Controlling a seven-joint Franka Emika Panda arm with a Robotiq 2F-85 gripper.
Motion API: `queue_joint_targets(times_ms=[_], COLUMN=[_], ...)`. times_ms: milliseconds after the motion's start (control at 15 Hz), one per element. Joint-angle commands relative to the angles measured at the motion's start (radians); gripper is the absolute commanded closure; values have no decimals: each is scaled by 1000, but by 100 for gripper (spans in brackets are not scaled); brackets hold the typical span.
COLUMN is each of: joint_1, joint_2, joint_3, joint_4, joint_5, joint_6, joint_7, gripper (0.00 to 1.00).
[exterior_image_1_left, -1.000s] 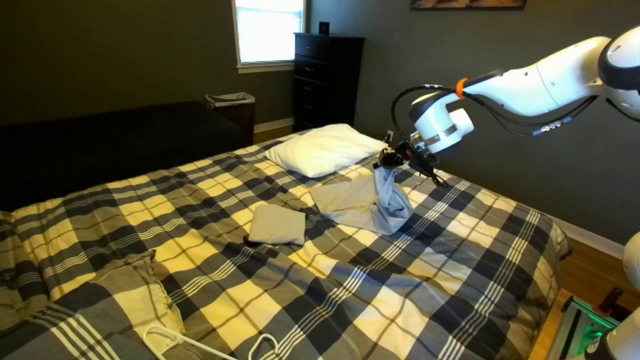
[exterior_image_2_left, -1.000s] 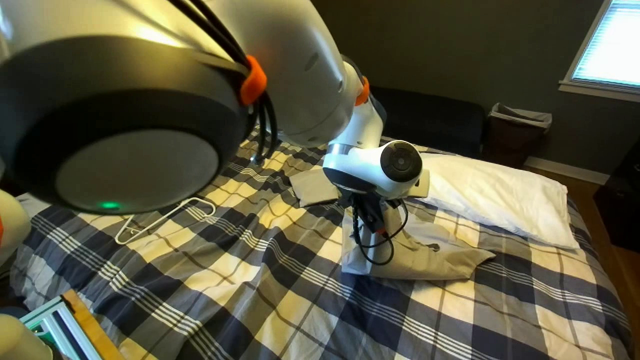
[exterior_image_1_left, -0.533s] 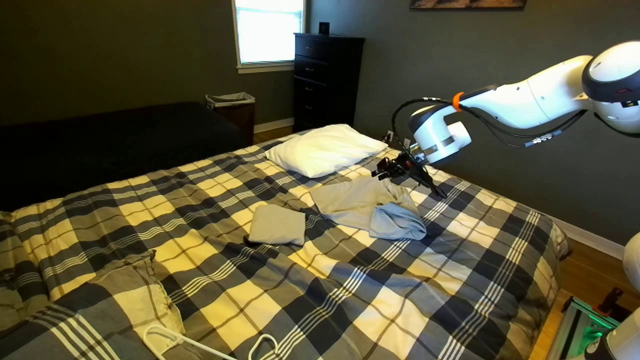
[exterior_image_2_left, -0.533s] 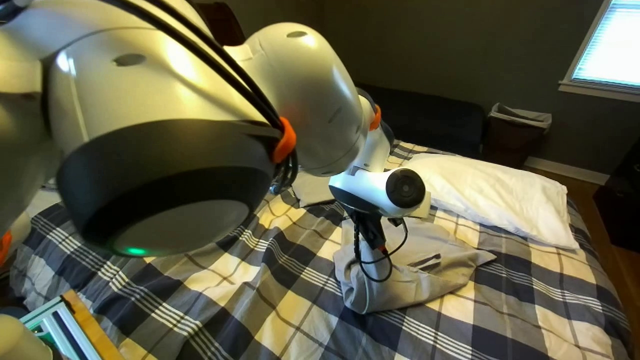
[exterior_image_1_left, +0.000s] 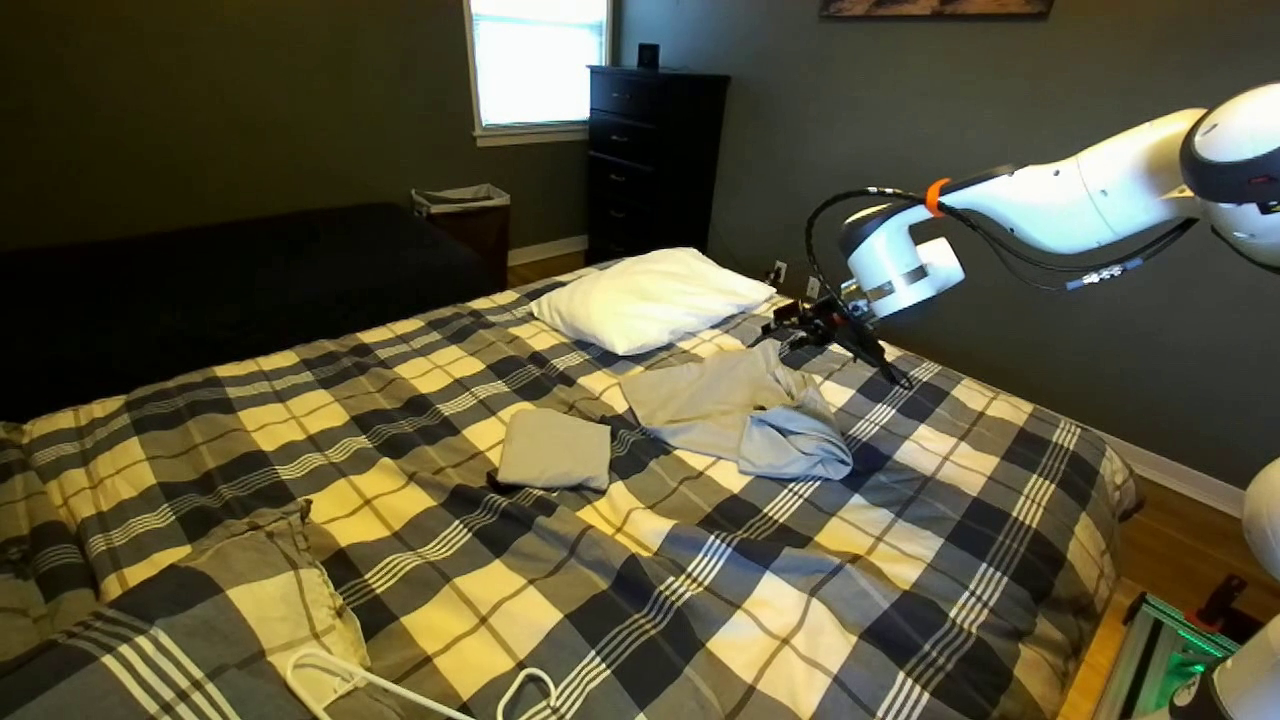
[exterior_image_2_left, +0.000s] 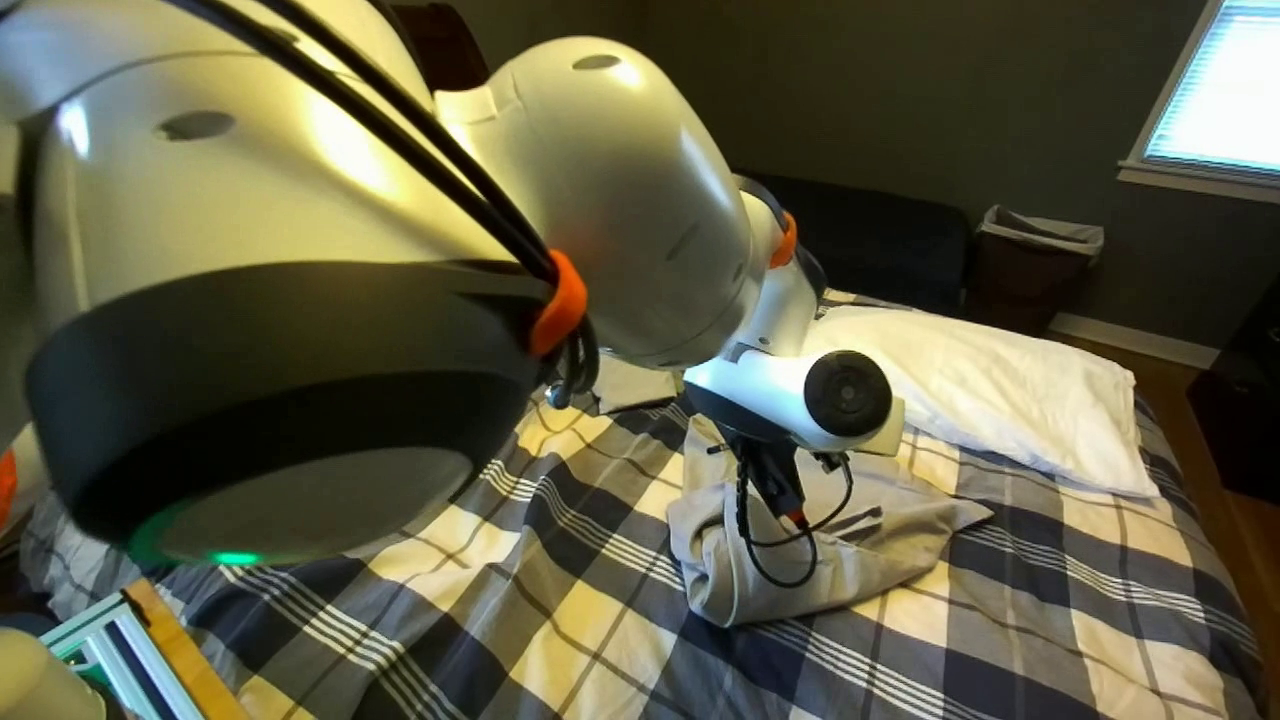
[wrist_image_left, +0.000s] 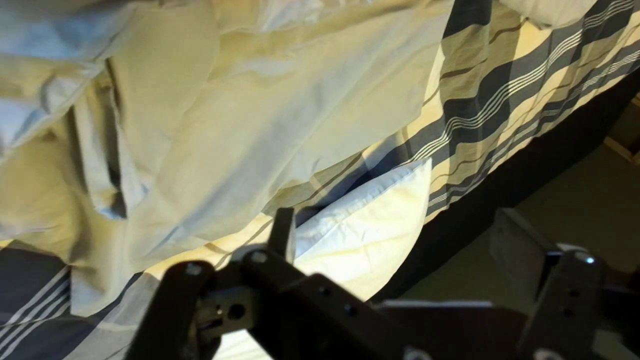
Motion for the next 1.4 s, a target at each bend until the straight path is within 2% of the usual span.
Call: queue_joint_targets(times_ms=[0, 200, 333, 467, 733, 1000, 1333], joint_1=[4, 23, 63, 84, 111, 282, 354], joint_2=[-69, -106, -166, -200, -242, -284, -245], joint_3=[-76, -138, -231, -293, -363, -586, -684], joint_4=[-44, -61, -111, -142, -173, -238, -222], joint_5=[-10, -4, -36, -56, -61, -253, -390], joint_6=[-11, 5, -27, -66, -159, -186, -214], joint_7=[56, 85, 144, 159, 138, 285, 421], gripper=[0, 0, 0, 0, 0, 0, 0])
